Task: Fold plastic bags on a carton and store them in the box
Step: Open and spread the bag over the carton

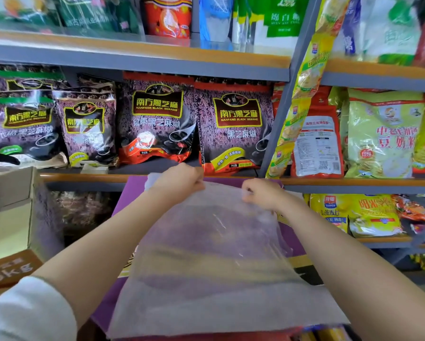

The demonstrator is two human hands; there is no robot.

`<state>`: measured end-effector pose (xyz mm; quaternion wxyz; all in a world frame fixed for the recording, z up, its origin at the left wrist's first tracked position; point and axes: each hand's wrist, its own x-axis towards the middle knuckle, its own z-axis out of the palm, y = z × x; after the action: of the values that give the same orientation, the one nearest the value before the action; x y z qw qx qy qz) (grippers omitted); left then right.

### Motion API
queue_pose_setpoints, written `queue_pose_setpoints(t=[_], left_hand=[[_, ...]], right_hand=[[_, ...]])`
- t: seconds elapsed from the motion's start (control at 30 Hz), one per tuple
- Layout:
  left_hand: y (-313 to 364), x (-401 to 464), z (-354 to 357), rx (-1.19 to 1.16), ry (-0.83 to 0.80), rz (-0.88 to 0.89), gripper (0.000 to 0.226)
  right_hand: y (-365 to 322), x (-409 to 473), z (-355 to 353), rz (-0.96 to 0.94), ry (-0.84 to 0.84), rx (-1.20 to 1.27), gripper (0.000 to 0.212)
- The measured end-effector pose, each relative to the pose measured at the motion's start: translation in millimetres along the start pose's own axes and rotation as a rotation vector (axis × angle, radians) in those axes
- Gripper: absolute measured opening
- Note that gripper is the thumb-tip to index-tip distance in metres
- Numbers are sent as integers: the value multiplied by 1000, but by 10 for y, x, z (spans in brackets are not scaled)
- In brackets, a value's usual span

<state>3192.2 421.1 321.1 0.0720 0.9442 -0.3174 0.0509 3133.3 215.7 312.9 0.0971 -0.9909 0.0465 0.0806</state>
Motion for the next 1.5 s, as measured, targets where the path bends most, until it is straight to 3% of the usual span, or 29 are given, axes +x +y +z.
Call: queue_pose_setpoints(t=[0.07,0.13,0.23,0.33,0.4,0.53,0.67,0.87,0.97,1.0,1.1,1.17,1.33,1.5], left_hand=[[-74,20,17,281,199,70,42],[-57,-26,46,267,276,108,61],[9,-213,337,52,-58,85,64],[-16,-441,518,-5,-151,37,100],[-20,-547,508,-44,-124,11,124],[18,-785,445,78,-213,35,137],[-30,-891,430,130,-269,38,144],[39,-725,263,85,-322,12,142],[104,-404,214,4,-45,-8,82],[111,-298,242,0,27,15,72],[57,-119,364,1,23,17,77],[-73,-71,502,10,-87,-80,62],[-184,3,581,-5,-135,-214,71],[-158,3,600,33,-119,-292,82]], right_hand=[[28,47,-5,84,114,-56,12],[0,93,42,157,249,-217,29],[-280,13,112,16,388,-211,49],[-626,-133,253,-164,276,-79,53],[-673,-187,424,-127,140,-57,62],[-394,-315,604,-7,78,-53,76],[12,-458,517,123,59,-87,104],[229,-497,351,294,84,-69,124],[-84,-434,305,110,277,-113,80],[-208,-376,290,16,302,-105,69],[-489,-116,335,-168,187,-84,61],[-538,55,425,-191,93,-98,63],[-304,261,451,-172,0,-84,63],[285,269,359,-36,42,-132,62]])
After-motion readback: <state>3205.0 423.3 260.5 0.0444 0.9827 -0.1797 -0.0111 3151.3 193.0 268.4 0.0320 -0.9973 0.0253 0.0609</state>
